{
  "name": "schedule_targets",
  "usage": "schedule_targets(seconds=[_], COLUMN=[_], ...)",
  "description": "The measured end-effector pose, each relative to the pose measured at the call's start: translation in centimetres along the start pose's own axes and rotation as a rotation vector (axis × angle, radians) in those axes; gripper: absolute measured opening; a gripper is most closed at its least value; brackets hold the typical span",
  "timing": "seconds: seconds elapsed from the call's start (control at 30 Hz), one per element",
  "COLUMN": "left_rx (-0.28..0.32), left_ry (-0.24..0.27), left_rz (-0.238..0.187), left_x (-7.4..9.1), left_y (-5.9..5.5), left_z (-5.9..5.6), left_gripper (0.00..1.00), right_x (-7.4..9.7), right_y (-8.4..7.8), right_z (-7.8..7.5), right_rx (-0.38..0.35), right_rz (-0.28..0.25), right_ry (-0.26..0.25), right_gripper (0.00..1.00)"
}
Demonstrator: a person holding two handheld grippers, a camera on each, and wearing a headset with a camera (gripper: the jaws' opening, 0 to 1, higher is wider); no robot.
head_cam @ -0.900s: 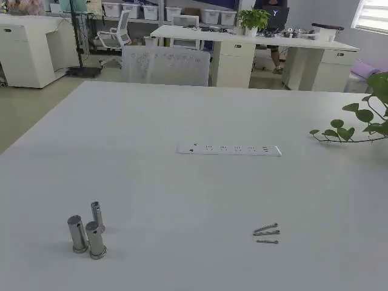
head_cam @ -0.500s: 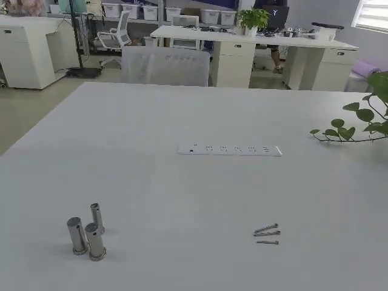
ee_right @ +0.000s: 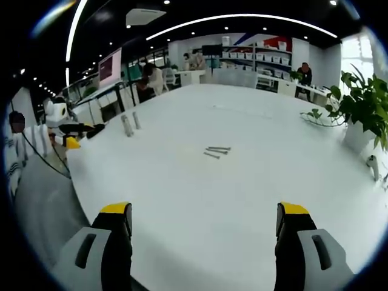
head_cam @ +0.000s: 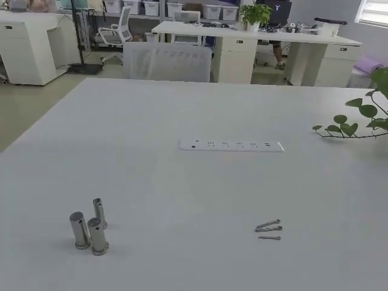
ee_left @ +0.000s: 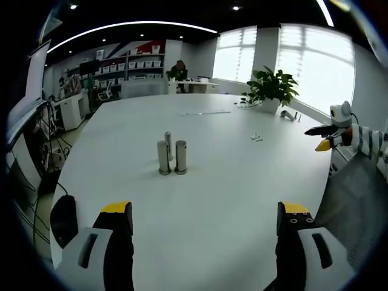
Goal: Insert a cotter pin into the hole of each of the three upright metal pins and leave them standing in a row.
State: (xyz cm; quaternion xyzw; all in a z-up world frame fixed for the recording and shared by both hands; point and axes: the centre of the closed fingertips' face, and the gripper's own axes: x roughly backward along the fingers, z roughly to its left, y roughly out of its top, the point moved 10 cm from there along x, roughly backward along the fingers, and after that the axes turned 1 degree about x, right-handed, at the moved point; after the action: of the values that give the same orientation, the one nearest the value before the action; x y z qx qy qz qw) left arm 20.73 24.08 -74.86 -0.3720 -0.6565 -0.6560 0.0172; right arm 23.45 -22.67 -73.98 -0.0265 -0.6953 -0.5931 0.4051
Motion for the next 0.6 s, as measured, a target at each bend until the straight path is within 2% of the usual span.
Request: schedule_targets(seconds=[0.17,0.6], left_rx=[-0.002,0.001], left_ry=[0.0,0.017], left_rz=[0.002,-0.027], left_x=[0.02,-0.04], left_y=[-0.04,0.23], left_z=[0.14,0.68], left_gripper=[0.99,0.99], right_x=[-0.06,-0.05], right_y=[-0.11,-0.03], right_z=[0.17,0.54], right_rx=[0.004,0.009], right_rz=[0.011,0.013], right_ry=[0.004,0.006], right_gripper=[1.0,1.0])
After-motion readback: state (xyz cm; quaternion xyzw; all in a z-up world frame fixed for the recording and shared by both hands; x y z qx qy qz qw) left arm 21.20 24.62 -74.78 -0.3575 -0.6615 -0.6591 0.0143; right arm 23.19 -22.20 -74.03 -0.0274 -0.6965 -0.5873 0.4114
